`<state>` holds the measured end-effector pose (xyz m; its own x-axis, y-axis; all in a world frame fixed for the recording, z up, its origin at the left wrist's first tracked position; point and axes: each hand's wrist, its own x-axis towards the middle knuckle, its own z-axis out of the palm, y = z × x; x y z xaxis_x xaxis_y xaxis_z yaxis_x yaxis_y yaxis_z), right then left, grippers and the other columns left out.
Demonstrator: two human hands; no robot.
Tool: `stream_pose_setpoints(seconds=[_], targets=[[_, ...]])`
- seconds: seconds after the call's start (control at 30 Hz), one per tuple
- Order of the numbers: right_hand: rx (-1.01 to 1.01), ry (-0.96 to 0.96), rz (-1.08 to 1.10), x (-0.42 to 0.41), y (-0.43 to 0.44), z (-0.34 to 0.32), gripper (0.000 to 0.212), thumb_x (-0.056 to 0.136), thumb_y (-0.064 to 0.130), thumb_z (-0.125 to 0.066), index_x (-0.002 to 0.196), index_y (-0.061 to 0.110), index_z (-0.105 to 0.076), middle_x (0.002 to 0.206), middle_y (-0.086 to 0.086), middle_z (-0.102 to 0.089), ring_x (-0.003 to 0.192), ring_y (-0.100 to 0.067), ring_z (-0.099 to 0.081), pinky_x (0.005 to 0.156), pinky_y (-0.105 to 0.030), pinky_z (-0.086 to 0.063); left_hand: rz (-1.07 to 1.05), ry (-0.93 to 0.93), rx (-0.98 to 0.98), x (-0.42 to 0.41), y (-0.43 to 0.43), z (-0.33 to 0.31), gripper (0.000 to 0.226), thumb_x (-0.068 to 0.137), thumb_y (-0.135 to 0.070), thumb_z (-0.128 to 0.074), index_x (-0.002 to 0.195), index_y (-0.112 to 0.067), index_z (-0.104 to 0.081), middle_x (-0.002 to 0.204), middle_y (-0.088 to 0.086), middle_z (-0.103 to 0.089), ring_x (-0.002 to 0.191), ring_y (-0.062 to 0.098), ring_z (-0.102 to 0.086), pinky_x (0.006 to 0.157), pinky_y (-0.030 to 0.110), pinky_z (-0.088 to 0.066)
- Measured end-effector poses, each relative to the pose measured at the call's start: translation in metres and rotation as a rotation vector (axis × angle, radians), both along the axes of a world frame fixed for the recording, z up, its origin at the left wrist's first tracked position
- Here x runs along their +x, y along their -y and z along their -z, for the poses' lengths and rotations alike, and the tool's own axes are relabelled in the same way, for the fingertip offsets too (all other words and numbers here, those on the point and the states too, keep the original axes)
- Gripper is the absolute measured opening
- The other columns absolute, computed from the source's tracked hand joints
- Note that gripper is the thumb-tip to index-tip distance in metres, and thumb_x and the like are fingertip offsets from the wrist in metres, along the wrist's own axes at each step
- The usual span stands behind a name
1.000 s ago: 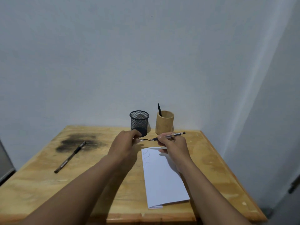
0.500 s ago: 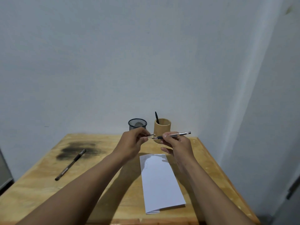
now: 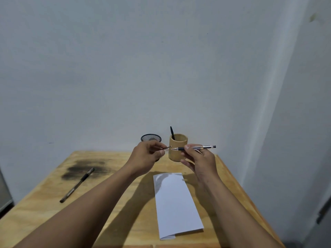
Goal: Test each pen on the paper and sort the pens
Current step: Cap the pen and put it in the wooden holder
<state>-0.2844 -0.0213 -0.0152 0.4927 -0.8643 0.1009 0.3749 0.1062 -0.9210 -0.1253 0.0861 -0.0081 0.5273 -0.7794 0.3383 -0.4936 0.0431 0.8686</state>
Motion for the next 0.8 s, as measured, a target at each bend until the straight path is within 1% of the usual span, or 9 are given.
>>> stream_pose_setpoints(seconds=[0.03,0.1,0.23,0.3,0.37,0.43,0.57,0.7,0.8], targets=[[-0.005,-0.007,-0.010,0.001,-0.001,0.001,0.003,0.092,0.010,-0.073,0.092,0.007,-0.071,0.089,-0.010,-0.074,0.083,-0.019,-0.072,0.068,-0.029,-0.064,0.017,-0.011,-0.001,-0.001,-0.001,0.001,0.011,0.090,-0.013,-0.071,0.095,-0.022,-0.076,0.089,0.001,-0.077,0.087,0.018,-0.070,0.082,0.034,-0.056],[-0.017,-0.025,-0.040,0.002,-0.004,0.002,0.004,0.092,0.010,-0.073,0.093,0.007,-0.071,0.091,-0.013,-0.074,0.085,-0.020,-0.073,0.067,-0.028,-0.063,0.048,-0.030,-0.005,-0.004,-0.002,0.000,0.012,0.090,-0.014,-0.071,0.094,-0.024,-0.076,0.089,-0.002,-0.077,0.085,0.011,-0.069,0.084,0.035,-0.054],[-0.005,-0.031,-0.097,0.003,-0.007,0.001,0.006,0.091,0.010,-0.074,0.094,0.006,-0.072,0.094,-0.015,-0.076,0.088,-0.023,-0.074,0.068,-0.027,-0.063,0.068,-0.111,-0.022,-0.010,-0.003,-0.006,0.012,0.091,-0.013,-0.070,0.092,-0.022,-0.078,0.084,-0.001,-0.076,0.077,0.009,-0.065,0.074,0.027,-0.052],[0.018,-0.013,-0.116,0.005,-0.007,0.000,0.008,0.090,0.008,-0.074,0.095,0.002,-0.072,0.095,-0.018,-0.076,0.089,-0.025,-0.074,0.073,-0.030,-0.064,0.073,-0.183,-0.048,-0.012,-0.003,-0.009,0.013,0.091,-0.009,-0.069,0.092,-0.018,-0.078,0.082,0.002,-0.074,0.074,0.009,-0.063,0.069,0.021,-0.051],[0.038,0.015,-0.123,0.008,-0.008,-0.001,0.011,0.089,0.005,-0.074,0.097,-0.002,-0.072,0.095,-0.022,-0.075,0.088,-0.027,-0.074,0.080,-0.034,-0.064,0.061,-0.232,-0.075,-0.014,-0.004,-0.010,0.012,0.091,-0.006,-0.068,0.093,-0.013,-0.078,0.077,0.000,-0.072,0.068,0.004,-0.064,0.065,0.014,-0.050],[0.055,0.034,-0.121,0.011,-0.009,-0.002,0.012,0.089,0.003,-0.074,0.097,-0.005,-0.071,0.091,-0.022,-0.074,0.084,-0.027,-0.074,0.080,-0.034,-0.064,0.054,-0.274,-0.103,-0.015,-0.004,-0.010,0.011,0.090,-0.003,-0.068,0.092,-0.010,-0.077,0.074,0.000,-0.071,0.065,0.003,-0.064,0.063,0.012,-0.050],[0.088,0.060,-0.125,0.014,-0.010,-0.002,0.016,0.089,0.001,-0.073,0.102,-0.009,-0.069,0.088,-0.022,-0.073,0.080,-0.026,-0.074,0.078,-0.032,-0.064,0.057,-0.339,-0.138,-0.015,-0.004,-0.006,0.013,0.090,-0.002,-0.067,0.092,-0.009,-0.077,0.081,0.005,-0.073,0.076,0.013,-0.068,0.072,0.019,-0.055],[0.063,0.042,-0.126,0.016,-0.010,-0.001,0.016,0.090,0.001,-0.072,0.103,-0.009,-0.069,0.090,-0.024,-0.074,0.082,-0.028,-0.075,0.078,-0.032,-0.064,0.042,-0.359,-0.154,-0.012,-0.004,-0.002,0.013,0.091,-0.003,-0.067,0.091,-0.011,-0.077,0.083,0.008,-0.073,0.080,0.017,-0.068,0.076,0.025,-0.057],[-0.007,-0.048,-0.157,0.014,-0.007,-0.004,0.018,0.090,0.002,-0.072,0.105,-0.008,-0.069,0.092,-0.023,-0.074,0.084,-0.027,-0.075,0.080,-0.034,-0.064,0.035,-0.330,-0.101,-0.009,-0.005,0.001,0.011,0.093,-0.006,-0.066,0.094,-0.012,-0.076,0.092,0.018,-0.071,0.085,0.020,-0.066,0.084,0.038,-0.061]])
